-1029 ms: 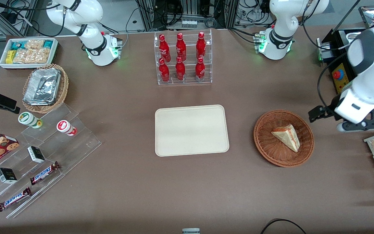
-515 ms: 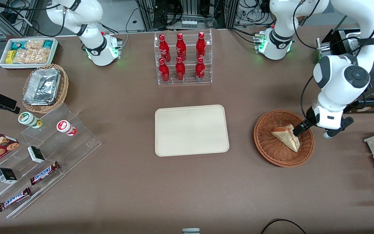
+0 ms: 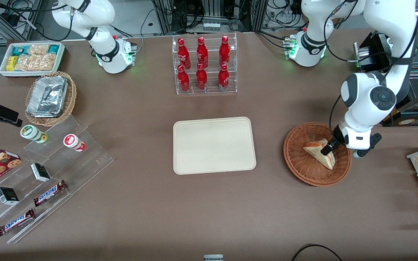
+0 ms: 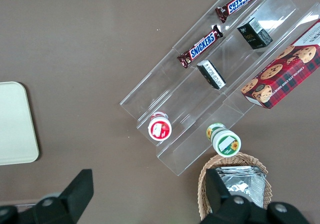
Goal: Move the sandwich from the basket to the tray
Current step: 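Lower the left gripper and close it on the wrapped sandwich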
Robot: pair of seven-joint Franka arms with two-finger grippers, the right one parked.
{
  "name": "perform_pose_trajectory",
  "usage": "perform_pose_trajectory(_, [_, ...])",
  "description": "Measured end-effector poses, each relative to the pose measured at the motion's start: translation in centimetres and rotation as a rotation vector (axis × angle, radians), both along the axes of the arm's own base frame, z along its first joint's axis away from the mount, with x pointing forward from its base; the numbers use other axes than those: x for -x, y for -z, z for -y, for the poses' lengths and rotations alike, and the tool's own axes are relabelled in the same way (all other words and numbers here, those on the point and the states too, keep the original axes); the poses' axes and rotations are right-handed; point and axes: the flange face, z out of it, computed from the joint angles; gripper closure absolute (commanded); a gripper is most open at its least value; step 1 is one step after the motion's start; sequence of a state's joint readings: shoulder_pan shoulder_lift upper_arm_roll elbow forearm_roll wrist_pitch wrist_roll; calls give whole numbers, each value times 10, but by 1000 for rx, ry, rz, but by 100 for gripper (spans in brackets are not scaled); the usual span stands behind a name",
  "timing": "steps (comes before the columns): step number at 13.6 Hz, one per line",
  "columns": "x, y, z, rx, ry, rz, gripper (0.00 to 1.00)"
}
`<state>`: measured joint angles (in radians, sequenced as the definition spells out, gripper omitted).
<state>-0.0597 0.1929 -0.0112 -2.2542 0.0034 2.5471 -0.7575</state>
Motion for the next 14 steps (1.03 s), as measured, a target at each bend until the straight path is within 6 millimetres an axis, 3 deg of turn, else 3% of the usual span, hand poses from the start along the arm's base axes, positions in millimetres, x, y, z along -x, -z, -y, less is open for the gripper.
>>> perform_pose_trajectory(3, [0, 24, 5, 3, -2, -12, 0])
perform_pose_trajectory(4, [0, 32, 5, 4, -8, -13, 32])
perform_pose_trajectory(5, [0, 40, 5, 4, -12, -16, 74])
perform_pose_trajectory(6, [0, 47, 6, 5, -13, -20, 100])
perform_pose_trajectory(8, [1, 53, 9, 6, -14, -24, 100])
perform_pose_trajectory(11, [-3, 46, 12, 7, -15, -16, 100])
perform_pose_trajectory(14, [-14, 9, 19, -13, 11, -65, 100])
